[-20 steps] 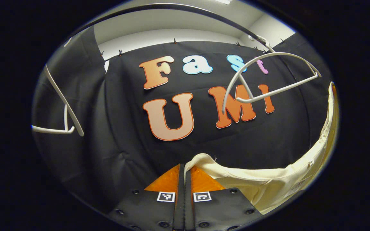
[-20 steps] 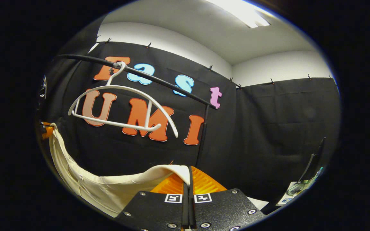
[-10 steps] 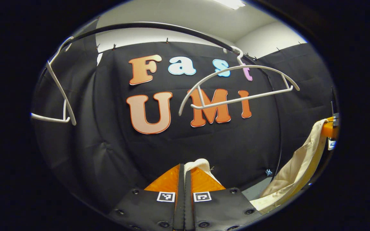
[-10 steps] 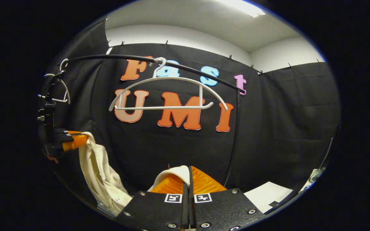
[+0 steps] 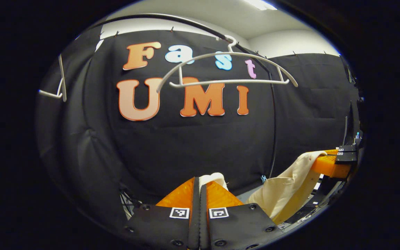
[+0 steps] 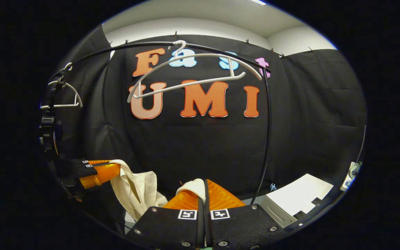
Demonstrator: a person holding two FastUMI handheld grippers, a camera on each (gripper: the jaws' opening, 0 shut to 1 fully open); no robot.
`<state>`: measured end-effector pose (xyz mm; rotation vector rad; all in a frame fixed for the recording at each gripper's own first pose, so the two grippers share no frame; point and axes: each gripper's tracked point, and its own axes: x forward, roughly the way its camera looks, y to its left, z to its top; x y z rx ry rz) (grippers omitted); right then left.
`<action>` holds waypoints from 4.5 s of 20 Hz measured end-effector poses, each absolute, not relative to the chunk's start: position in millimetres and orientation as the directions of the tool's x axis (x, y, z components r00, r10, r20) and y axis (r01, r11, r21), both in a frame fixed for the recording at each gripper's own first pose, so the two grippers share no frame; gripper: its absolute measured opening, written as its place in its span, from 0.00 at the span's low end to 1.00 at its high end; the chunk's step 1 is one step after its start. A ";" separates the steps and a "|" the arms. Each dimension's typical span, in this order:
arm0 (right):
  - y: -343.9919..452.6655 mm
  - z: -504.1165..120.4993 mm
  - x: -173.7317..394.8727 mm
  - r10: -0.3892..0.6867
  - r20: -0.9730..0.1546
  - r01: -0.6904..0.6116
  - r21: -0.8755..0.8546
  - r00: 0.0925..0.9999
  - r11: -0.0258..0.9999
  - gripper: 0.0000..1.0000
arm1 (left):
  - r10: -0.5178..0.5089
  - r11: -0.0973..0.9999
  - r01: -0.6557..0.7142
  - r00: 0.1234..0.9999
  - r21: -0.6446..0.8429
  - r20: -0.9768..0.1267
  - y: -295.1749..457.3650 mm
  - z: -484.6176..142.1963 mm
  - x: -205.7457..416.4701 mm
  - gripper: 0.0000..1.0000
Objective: Grasp the clothes on the hanger with both hands and then place them into the laundry hamper below.
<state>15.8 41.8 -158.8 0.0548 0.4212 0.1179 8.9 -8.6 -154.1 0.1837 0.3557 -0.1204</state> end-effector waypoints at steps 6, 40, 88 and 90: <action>46.8 -235.2 -8.8 0.123 -0.567 -0.080 0.099 0.815 0.992 0.00 | -0.066 0.973 0.169 0.855 0.157 -0.514 -11.2 -222.5 -20.6 0.07; 47.8 -374.3 -117.0 0.126 -0.903 0.032 0.153 0.411 0.988 0.88 | 0.072 0.995 0.026 0.500 0.097 -0.863 42.4 -374.6 -94.6 0.98; -68.2 29.9 -11.3 -0.072 -0.142 0.072 -0.001 0.987 0.997 0.93 | 0.079 0.993 -0.079 0.997 0.087 -0.006 30.3 44.8 -30.8 0.96; -70.0 27.2 -10.7 -0.073 -0.145 0.075 0.009 0.987 0.997 0.93 | 0.078 0.994 -0.078 0.997 0.071 0.003 31.4 47.4 -31.7 0.96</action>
